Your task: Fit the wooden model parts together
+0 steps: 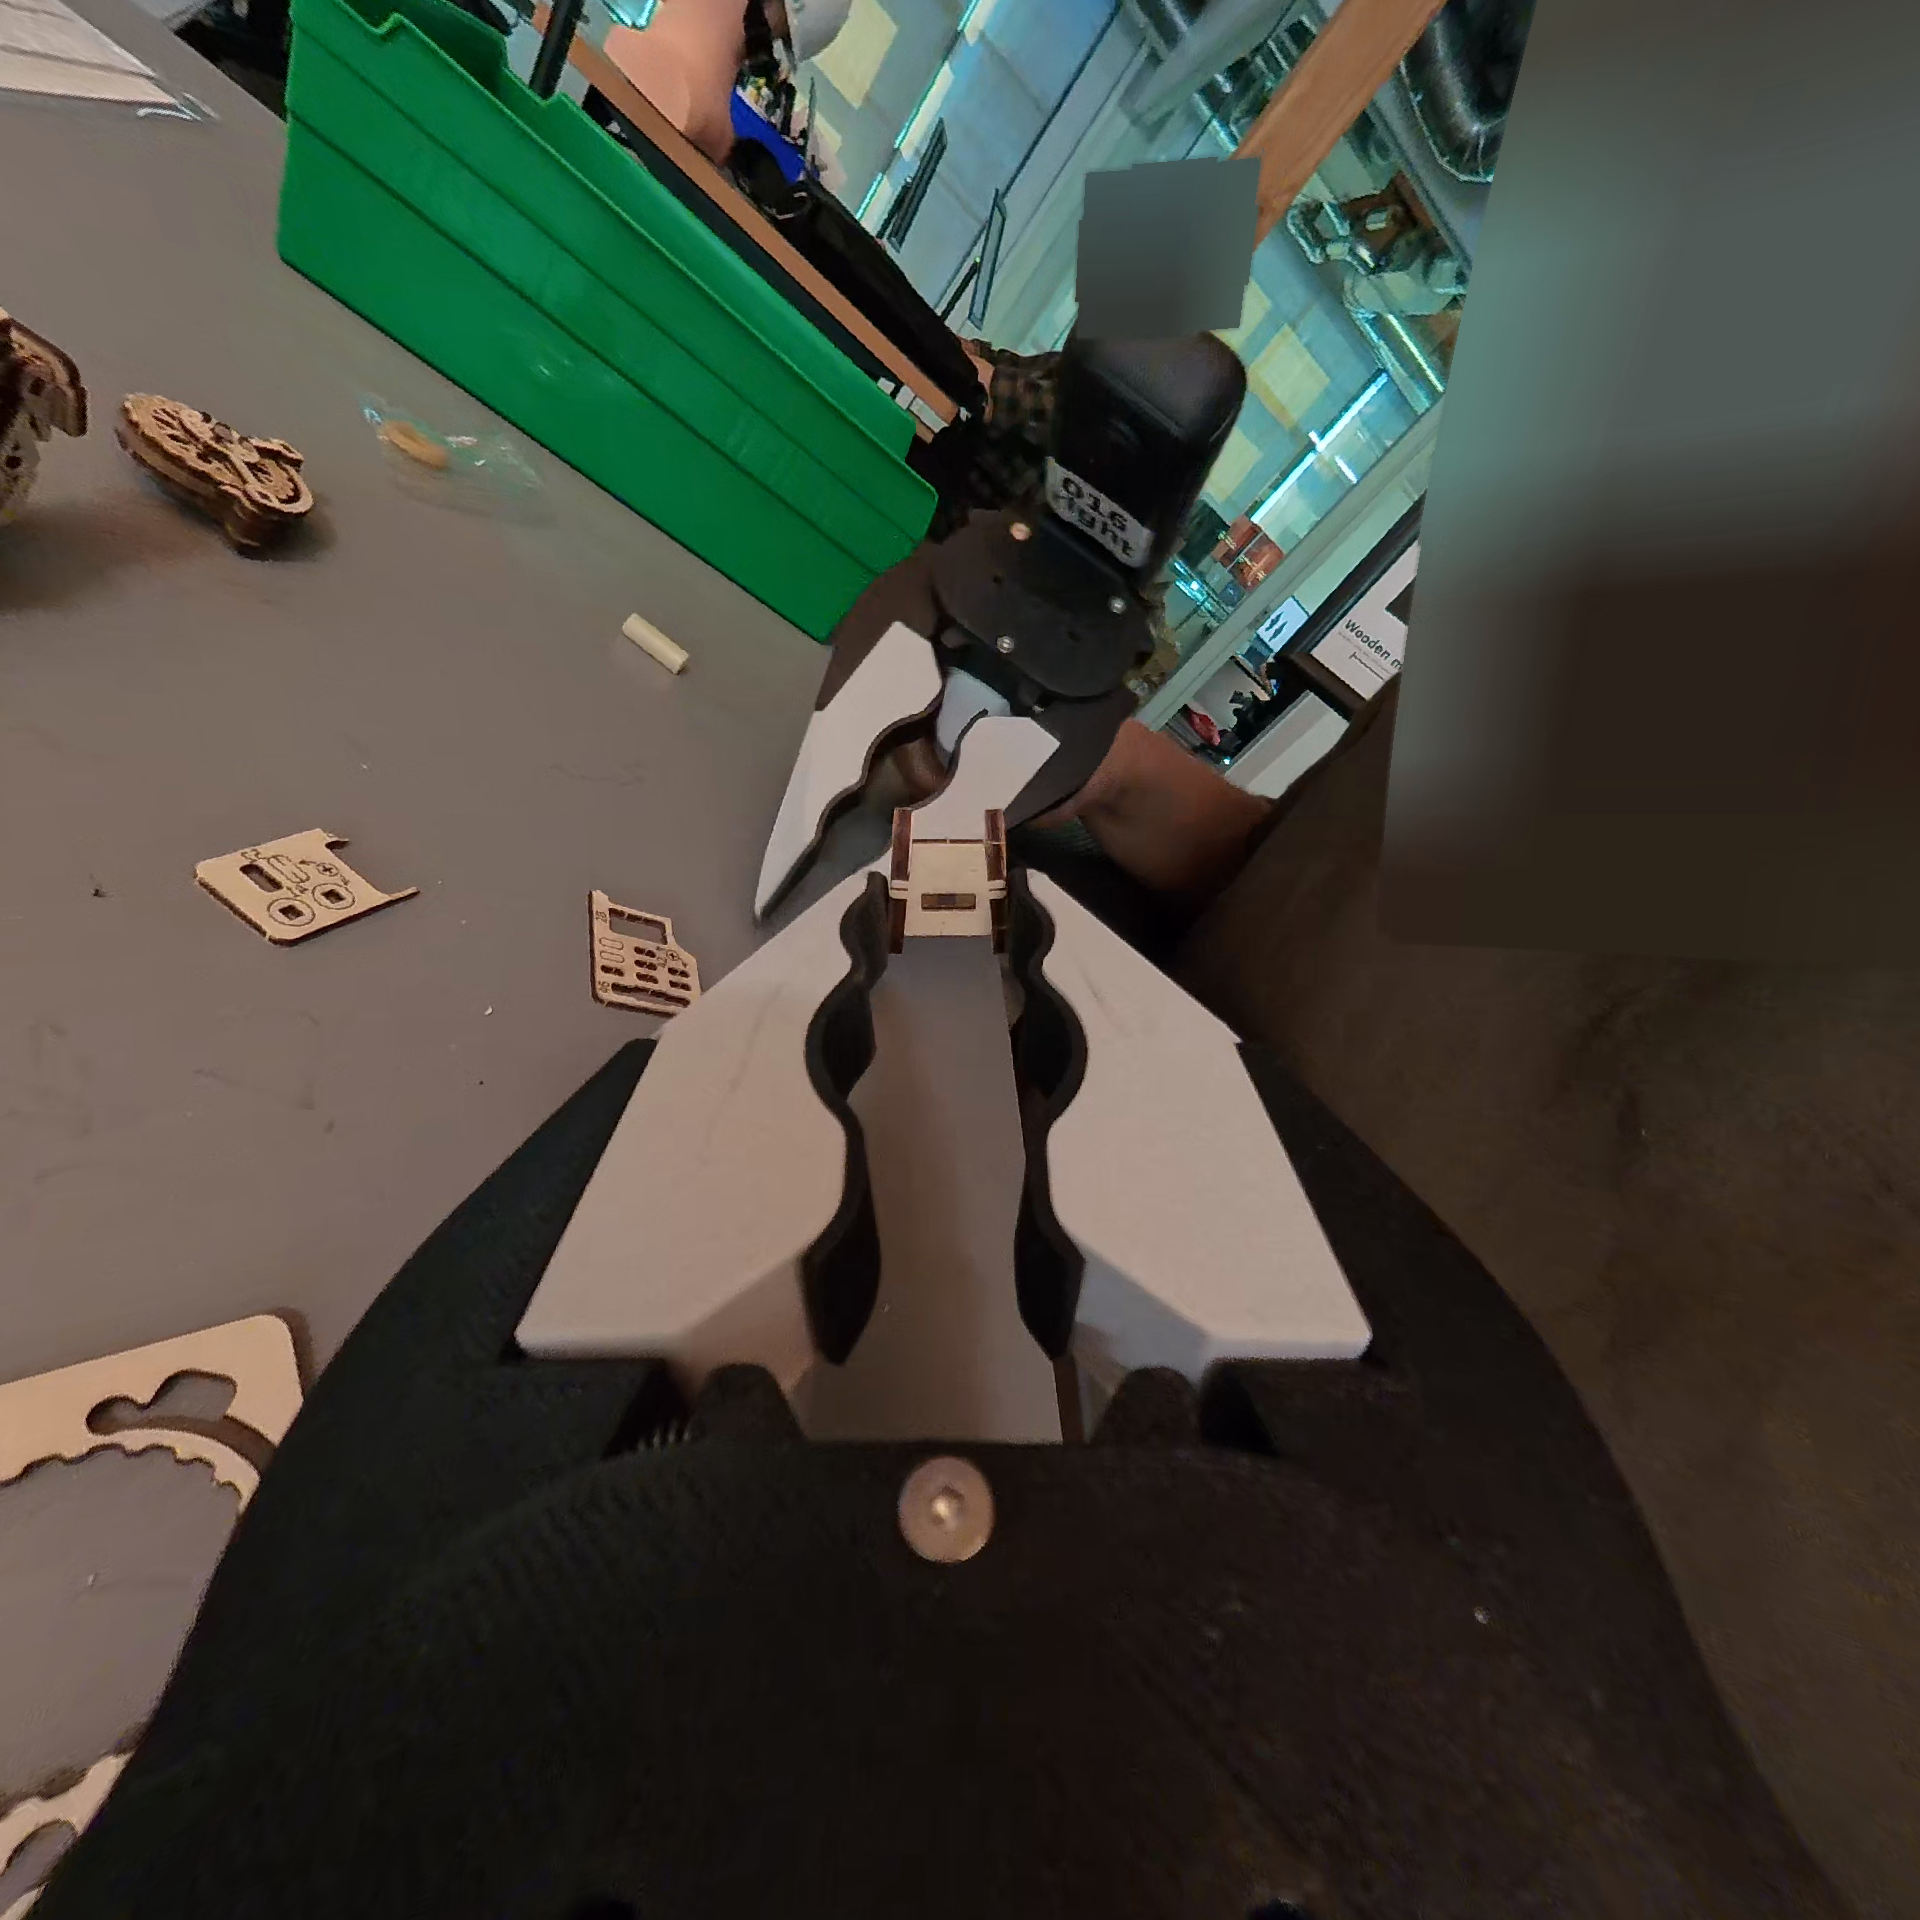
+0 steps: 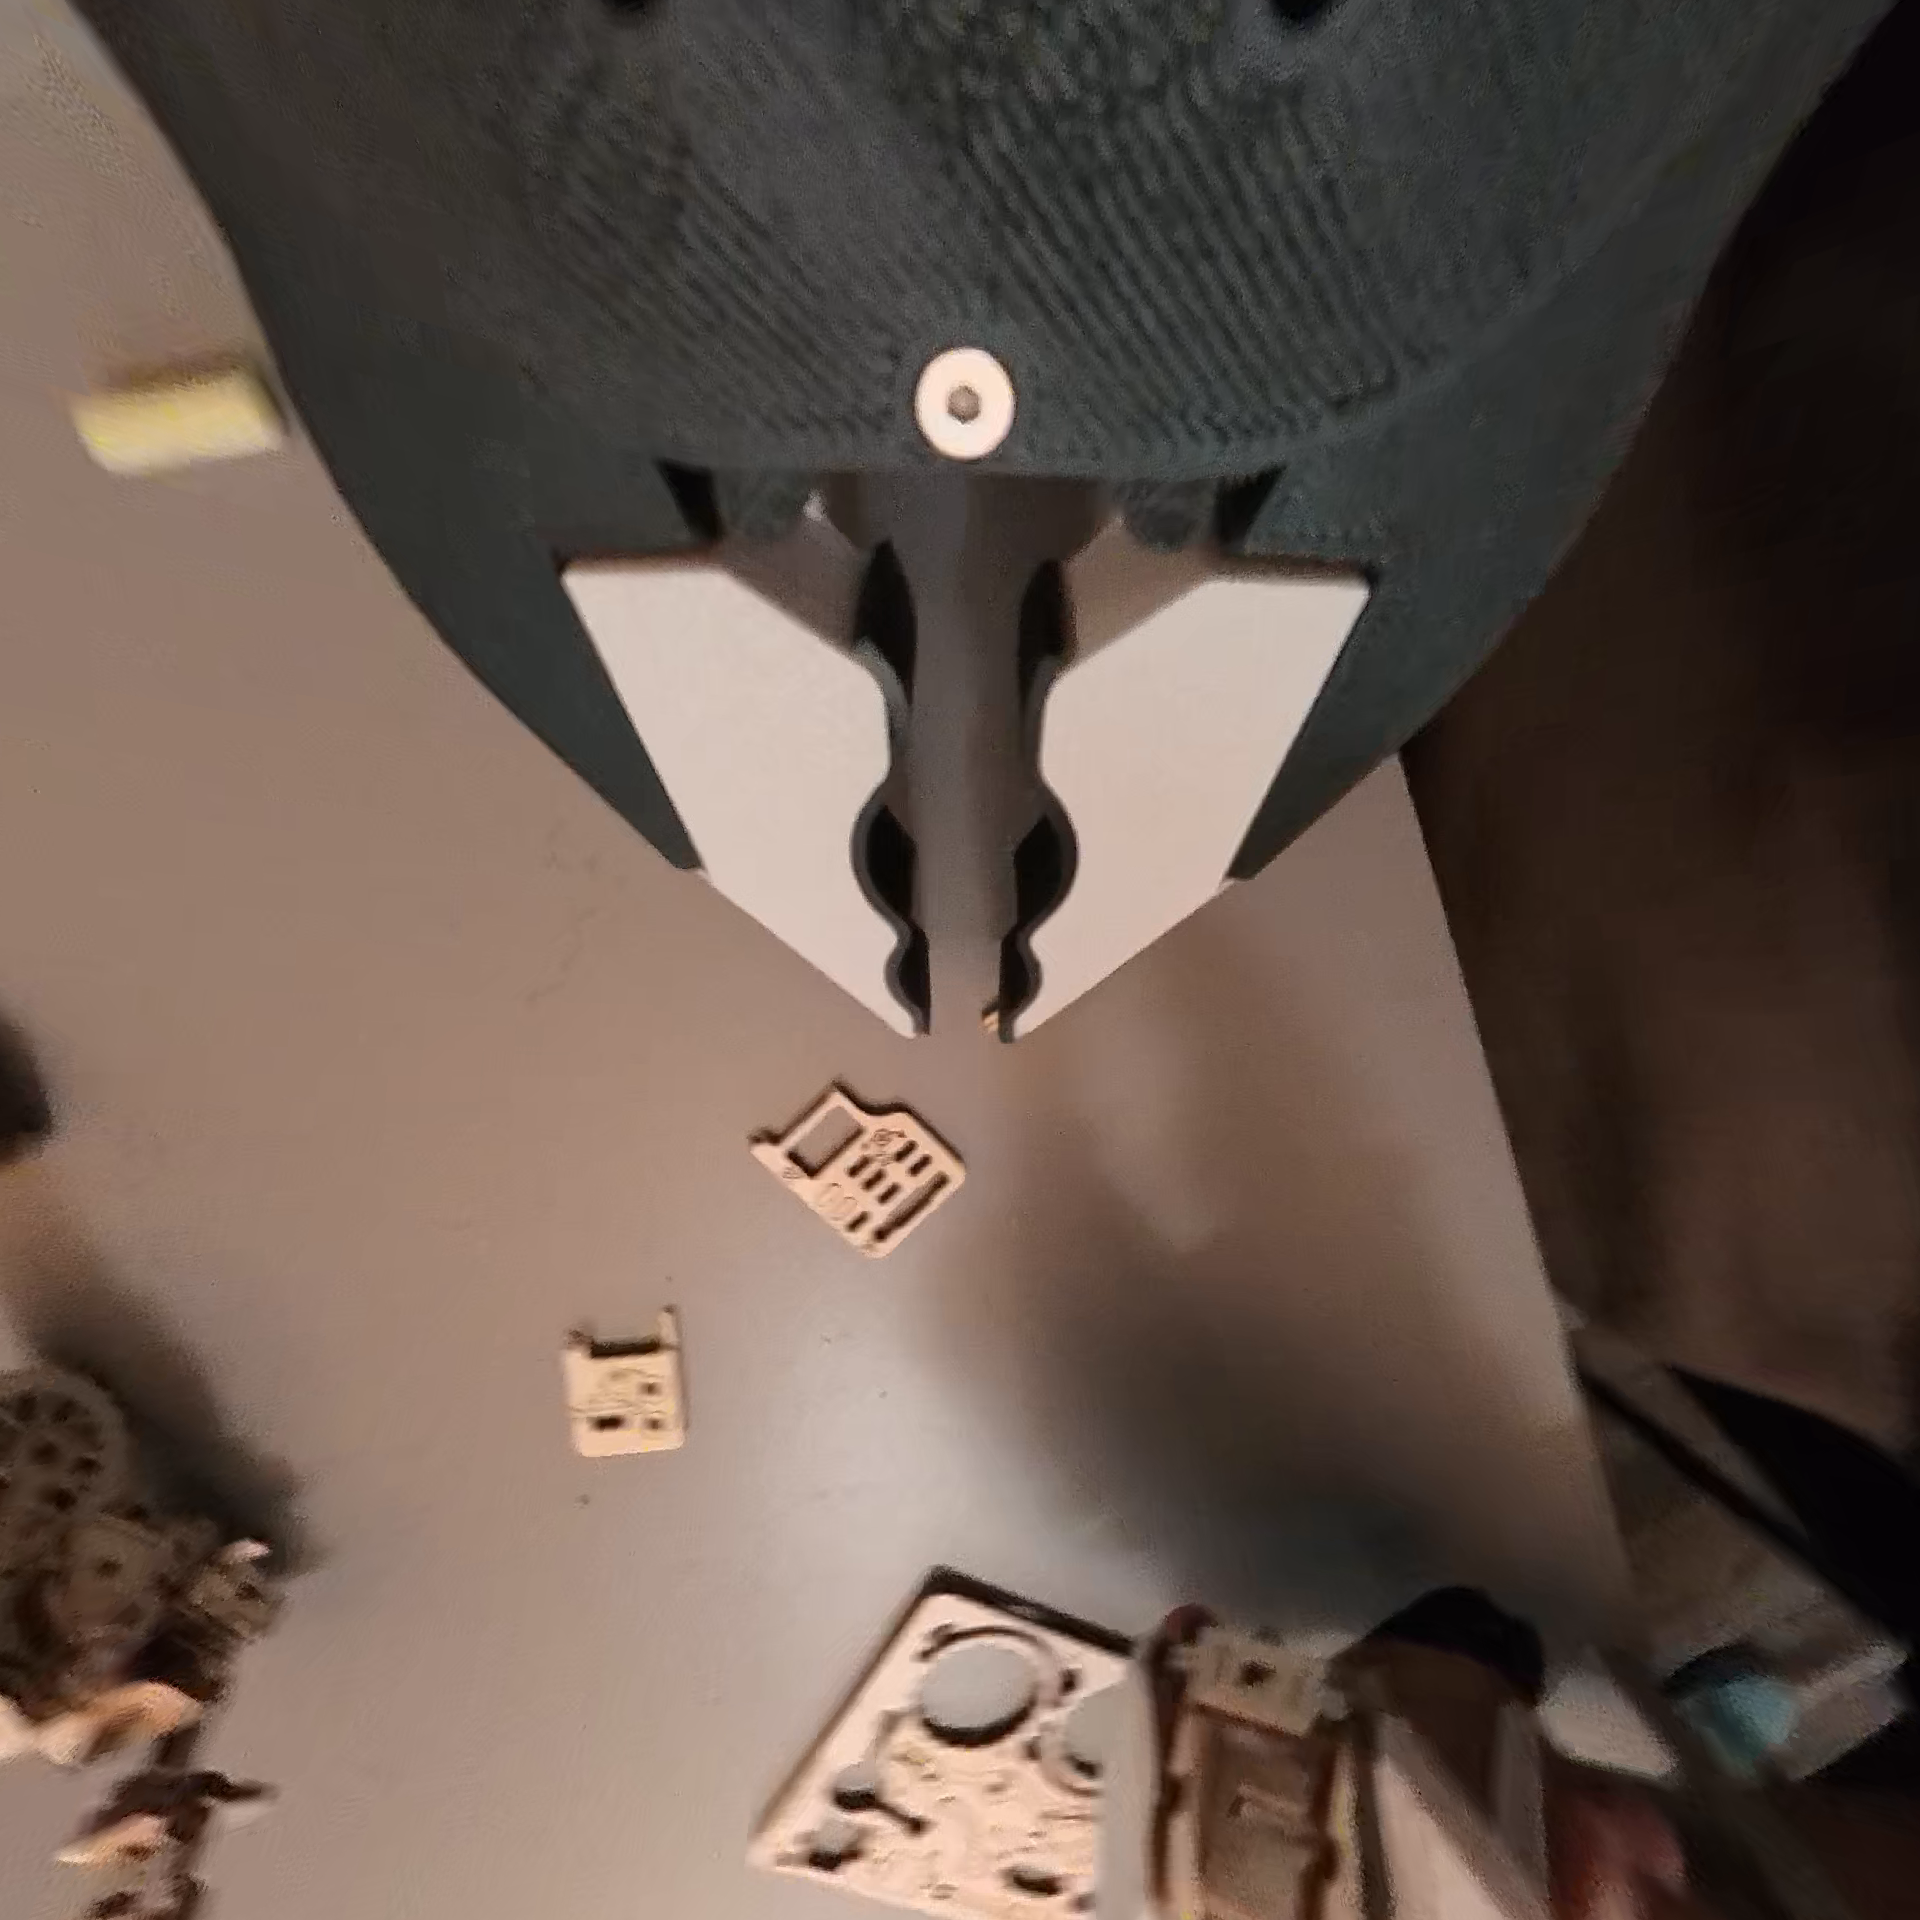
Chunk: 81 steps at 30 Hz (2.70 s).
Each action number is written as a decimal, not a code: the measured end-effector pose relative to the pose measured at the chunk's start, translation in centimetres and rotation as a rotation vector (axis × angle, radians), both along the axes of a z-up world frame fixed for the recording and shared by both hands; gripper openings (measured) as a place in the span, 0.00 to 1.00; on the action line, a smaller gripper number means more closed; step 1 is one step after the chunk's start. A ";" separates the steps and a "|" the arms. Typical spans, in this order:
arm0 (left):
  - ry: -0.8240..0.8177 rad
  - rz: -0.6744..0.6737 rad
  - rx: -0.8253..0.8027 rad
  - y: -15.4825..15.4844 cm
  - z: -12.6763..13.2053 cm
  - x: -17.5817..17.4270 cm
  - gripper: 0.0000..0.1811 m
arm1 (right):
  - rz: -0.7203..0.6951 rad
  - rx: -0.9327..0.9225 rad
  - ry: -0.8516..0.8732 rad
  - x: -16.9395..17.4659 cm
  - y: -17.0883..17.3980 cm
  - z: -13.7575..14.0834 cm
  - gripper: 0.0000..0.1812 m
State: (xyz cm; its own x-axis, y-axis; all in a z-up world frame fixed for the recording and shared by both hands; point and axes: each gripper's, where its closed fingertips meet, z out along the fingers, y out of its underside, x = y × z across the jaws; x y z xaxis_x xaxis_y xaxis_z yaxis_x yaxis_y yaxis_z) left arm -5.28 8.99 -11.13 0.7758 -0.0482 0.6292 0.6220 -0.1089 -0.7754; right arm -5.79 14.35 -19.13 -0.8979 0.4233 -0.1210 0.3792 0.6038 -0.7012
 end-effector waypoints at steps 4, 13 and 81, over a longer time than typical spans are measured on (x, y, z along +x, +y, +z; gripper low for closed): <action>-0.007 0.008 0.000 0.0 -0.2 -0.3 0.12 | -0.259 0.025 0.024 0.2 0.0 0.9 0.11; -0.009 -0.032 0.004 0.3 0.0 0.5 0.12 | -0.394 0.096 0.065 0.8 -0.1 -1.2 0.11; 0.072 -0.234 0.009 0.6 -0.6 4.1 0.12 | 0.067 -0.486 -0.148 4.2 -5.5 6.8 0.00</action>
